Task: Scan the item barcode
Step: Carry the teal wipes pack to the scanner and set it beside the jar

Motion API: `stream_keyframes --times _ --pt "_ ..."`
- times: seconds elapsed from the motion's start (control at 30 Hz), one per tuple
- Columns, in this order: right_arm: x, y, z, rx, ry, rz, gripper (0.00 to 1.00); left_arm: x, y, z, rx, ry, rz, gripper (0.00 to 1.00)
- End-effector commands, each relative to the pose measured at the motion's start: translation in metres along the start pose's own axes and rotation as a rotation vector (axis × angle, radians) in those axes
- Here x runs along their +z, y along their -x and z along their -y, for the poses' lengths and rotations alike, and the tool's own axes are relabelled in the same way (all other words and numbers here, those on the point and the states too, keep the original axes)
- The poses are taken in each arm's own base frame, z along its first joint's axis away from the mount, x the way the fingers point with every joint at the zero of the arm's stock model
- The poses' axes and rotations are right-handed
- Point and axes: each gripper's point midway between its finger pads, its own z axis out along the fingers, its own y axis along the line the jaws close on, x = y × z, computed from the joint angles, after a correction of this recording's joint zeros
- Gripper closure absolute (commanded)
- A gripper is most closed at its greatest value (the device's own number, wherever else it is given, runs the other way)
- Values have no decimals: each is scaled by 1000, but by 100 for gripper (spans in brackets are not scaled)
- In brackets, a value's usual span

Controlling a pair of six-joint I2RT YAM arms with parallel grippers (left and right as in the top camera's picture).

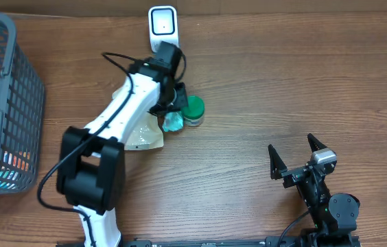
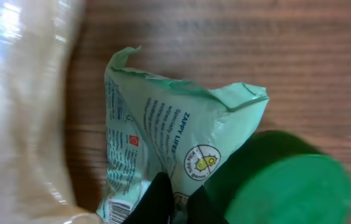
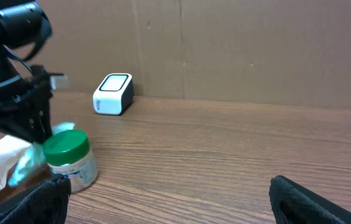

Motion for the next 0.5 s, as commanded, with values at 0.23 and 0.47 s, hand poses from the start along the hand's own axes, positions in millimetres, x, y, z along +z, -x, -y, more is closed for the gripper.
stream_keyframes --times 0.23,0.47 --pt "0 0 -1 4 5 8 0 -8 -7 18 5 -25 -26 30" --pt "0 0 -1 3 5 8 0 -129 46 14 60 -16 168 30"
